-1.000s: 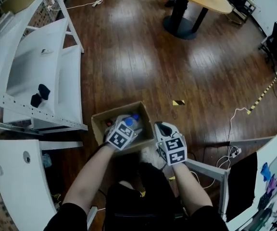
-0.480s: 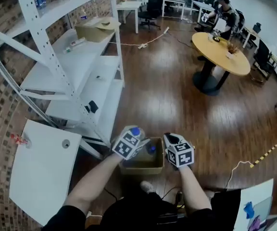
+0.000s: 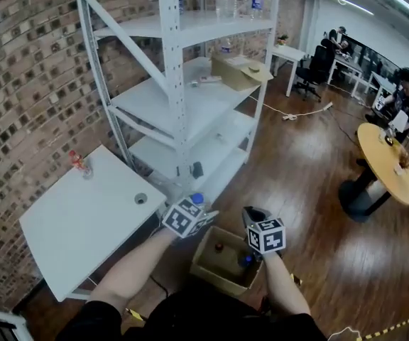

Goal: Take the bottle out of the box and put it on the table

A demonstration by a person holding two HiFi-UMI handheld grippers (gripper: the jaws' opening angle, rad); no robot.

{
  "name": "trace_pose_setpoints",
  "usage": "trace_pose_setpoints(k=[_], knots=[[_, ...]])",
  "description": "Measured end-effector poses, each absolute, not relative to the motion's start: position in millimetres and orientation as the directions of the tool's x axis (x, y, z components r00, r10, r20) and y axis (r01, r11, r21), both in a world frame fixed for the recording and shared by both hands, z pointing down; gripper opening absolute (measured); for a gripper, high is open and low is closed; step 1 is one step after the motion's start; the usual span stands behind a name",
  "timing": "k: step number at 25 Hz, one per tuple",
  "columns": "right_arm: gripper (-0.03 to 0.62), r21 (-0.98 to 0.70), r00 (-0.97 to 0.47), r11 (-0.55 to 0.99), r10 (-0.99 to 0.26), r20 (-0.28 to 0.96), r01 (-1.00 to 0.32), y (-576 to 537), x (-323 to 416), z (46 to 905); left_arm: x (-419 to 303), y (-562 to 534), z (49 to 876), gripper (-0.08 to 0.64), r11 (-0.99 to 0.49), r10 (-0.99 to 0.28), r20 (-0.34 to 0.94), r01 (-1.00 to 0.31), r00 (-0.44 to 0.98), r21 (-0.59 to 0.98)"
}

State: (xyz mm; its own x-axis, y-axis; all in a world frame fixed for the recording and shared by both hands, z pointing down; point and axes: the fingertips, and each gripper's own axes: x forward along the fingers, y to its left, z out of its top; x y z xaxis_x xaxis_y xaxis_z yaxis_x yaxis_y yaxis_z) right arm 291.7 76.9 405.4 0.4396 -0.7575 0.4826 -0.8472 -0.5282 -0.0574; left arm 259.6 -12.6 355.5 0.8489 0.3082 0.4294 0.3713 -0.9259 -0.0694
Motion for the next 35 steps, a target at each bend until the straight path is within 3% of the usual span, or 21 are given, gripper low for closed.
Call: trace_pose_setpoints(k=[8,14,21,35], knots=[[0.003,-0.068,0.067,-0.116,-0.866,0.495,-0.991,-92,233,404,147,-166,365,0.31,-0.995,-0.1,0.462,-0.076,0.881,-0.07],[0.003,-0.051,-0.119,0.107,-0.867,0.484,-0.993,-189,144,398,33,-248,373,0.31,-0.949,-0.287,0.475,-0.314,0.832,-0.023],[0.003,-0.044,-0.266,0.283,-0.821,0.505,-0.958,-267,50,402,-80,-324,392,0.31,-0.872,-0.43,0.486,-0.49,0.761,-0.005],[0.003,-0.029,-0.349,0.395,-0.772,0.532,-0.918,-404,-99,407,-218,-445,391,0.31,-0.8,-0.523,0.463,-0.6,0.715,0.022]])
